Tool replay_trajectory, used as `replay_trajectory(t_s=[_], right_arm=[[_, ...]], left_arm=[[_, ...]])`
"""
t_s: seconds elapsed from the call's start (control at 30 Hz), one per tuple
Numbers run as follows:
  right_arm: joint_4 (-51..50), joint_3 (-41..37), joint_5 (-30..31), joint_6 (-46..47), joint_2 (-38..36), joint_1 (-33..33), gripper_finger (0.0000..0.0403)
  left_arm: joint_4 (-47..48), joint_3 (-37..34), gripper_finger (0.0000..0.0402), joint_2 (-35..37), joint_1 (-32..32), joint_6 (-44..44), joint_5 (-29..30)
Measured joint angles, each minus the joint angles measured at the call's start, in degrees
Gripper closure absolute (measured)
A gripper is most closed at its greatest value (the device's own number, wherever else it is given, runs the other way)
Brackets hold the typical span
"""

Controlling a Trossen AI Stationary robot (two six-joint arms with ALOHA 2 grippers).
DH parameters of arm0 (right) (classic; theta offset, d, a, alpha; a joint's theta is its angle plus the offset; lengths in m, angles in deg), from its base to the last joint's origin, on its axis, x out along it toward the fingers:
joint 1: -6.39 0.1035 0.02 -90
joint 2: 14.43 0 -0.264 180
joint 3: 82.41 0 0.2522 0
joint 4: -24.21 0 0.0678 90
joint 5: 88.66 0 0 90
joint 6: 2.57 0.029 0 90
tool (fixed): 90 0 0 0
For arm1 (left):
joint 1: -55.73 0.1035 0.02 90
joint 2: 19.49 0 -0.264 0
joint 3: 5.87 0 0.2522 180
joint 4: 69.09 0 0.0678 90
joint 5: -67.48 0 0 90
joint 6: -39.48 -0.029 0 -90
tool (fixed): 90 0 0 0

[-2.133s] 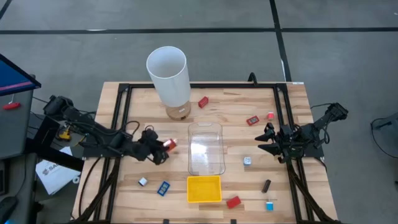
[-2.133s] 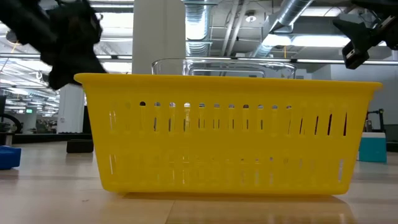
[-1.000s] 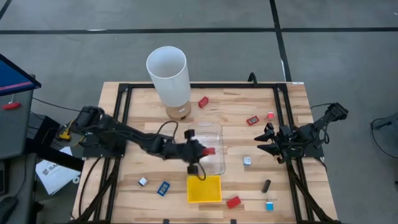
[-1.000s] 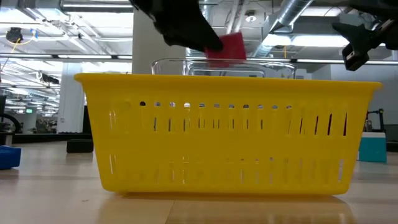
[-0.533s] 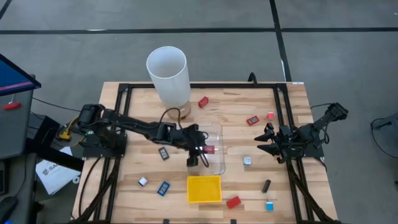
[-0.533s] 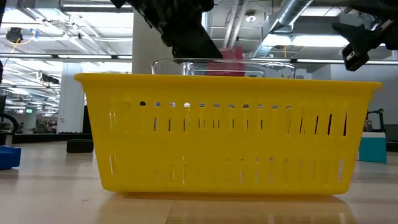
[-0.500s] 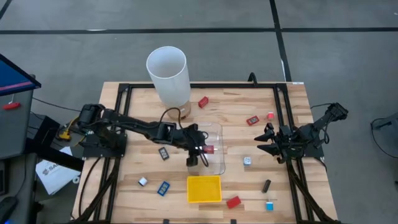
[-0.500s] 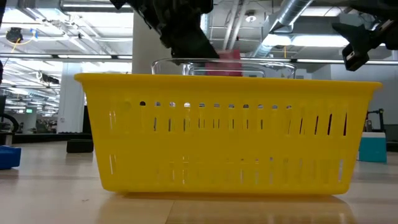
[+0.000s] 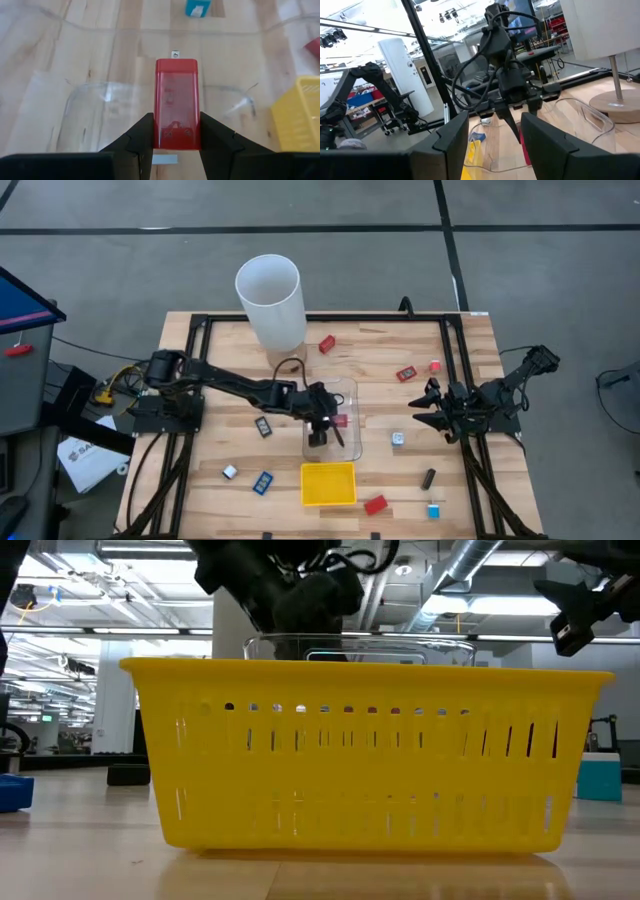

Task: Pick & Place Office items
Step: Put the bottom red charger adapter into the transparent bin

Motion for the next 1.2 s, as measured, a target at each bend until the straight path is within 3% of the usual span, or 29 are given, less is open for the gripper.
replay_trajectory(t_s=[1.2], right_arm=[[-0.22,0.0,0.0,-0.15,-0.02,0.0,0.0228]], left_arm=[[0.34,-0.04,0.0286,-1.77,2.5,2.15,-3.56]])
